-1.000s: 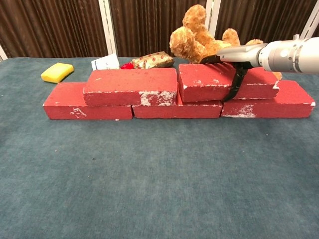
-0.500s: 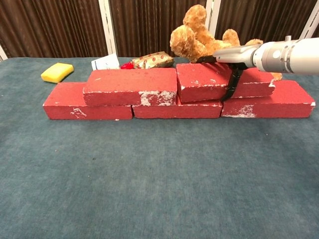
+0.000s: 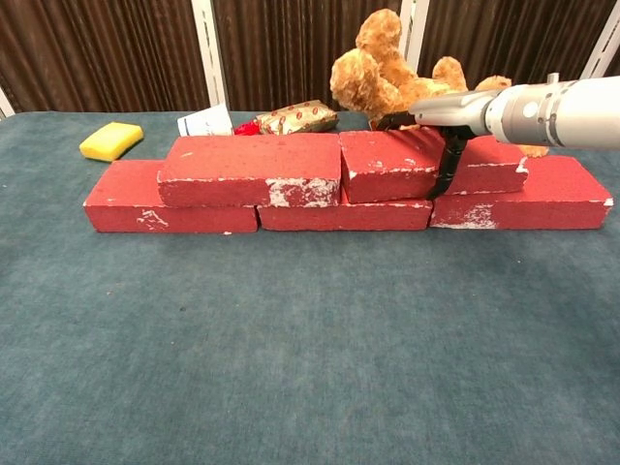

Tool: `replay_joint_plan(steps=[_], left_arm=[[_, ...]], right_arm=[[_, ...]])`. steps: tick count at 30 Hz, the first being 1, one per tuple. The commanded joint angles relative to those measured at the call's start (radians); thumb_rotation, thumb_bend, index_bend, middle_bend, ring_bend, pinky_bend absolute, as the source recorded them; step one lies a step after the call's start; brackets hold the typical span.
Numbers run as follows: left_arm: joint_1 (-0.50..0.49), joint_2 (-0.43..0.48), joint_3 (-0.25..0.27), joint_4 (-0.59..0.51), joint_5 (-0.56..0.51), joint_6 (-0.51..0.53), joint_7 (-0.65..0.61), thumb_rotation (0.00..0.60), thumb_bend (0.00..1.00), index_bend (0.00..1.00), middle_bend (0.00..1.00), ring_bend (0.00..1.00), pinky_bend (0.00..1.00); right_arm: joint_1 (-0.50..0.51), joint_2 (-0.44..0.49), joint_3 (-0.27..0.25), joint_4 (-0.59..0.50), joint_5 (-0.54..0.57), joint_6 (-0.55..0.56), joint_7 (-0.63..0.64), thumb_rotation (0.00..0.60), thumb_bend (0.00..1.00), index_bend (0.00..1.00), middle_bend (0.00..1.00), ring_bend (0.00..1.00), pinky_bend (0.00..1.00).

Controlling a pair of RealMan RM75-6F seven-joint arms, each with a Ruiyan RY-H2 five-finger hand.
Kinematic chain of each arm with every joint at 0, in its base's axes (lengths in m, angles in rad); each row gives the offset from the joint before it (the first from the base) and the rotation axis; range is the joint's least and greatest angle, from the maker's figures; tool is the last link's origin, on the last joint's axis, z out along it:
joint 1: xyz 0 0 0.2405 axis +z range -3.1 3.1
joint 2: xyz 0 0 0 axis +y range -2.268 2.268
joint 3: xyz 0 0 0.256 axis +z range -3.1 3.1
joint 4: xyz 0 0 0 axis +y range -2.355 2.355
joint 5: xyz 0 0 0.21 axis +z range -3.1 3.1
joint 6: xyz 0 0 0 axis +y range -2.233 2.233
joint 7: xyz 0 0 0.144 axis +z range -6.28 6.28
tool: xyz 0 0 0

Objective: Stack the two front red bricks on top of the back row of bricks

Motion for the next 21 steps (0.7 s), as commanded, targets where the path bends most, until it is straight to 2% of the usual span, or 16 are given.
replay_joint_plan(steps=[1,6,12,16,18,21], left_arm=[[0.0,0.001,0.0,-0.001,0.0,-0.001,-0.001,0.6,0.27,0.0,0.0,0.0,0.03],[0.003,0.005,0.0,-0.005,0.004,0.006,-0.002,0.6,0.27,0.0,0.0,0.0,0.03],[0.005,0.007,0.003,-0.016,0.011,0.009,0.008,0.6,0.27,0.0,0.0,0.0,0.03],[0.005,0.007,0.003,-0.022,0.015,0.012,0.014,0.6,0.27,0.0,0.0,0.0,0.03],[0.004,0.005,0.004,-0.024,0.017,0.01,0.017,0.6,0.27,0.0,0.0,0.0,0.03],[-0.002,-0.002,0.006,-0.022,0.019,-0.001,0.02,0.6,0.27,0.0,0.0,0.0,0.03]], right_arm=[[0.003,0.016,-0.004,-0.038,0.046,0.01,-0.041,0.6,0.17,0.0,0.15,0.05,0.19],[-0.018,0.076,-0.002,-0.13,0.076,0.071,-0.073,0.6,0.17,0.0,0.13,0.02,0.16],[-0.094,0.22,0.004,-0.254,0.076,0.159,-0.042,0.6,0.17,0.0,0.12,0.0,0.12],[-0.155,0.298,-0.01,-0.261,0.057,0.207,-0.011,0.6,0.17,0.02,0.12,0.0,0.11],[-0.174,0.306,-0.017,-0.226,0.053,0.215,0.005,0.6,0.17,0.14,0.12,0.0,0.11],[-0.196,0.285,-0.031,-0.141,0.032,0.223,0.029,0.6,0.17,0.44,0.12,0.0,0.11]])
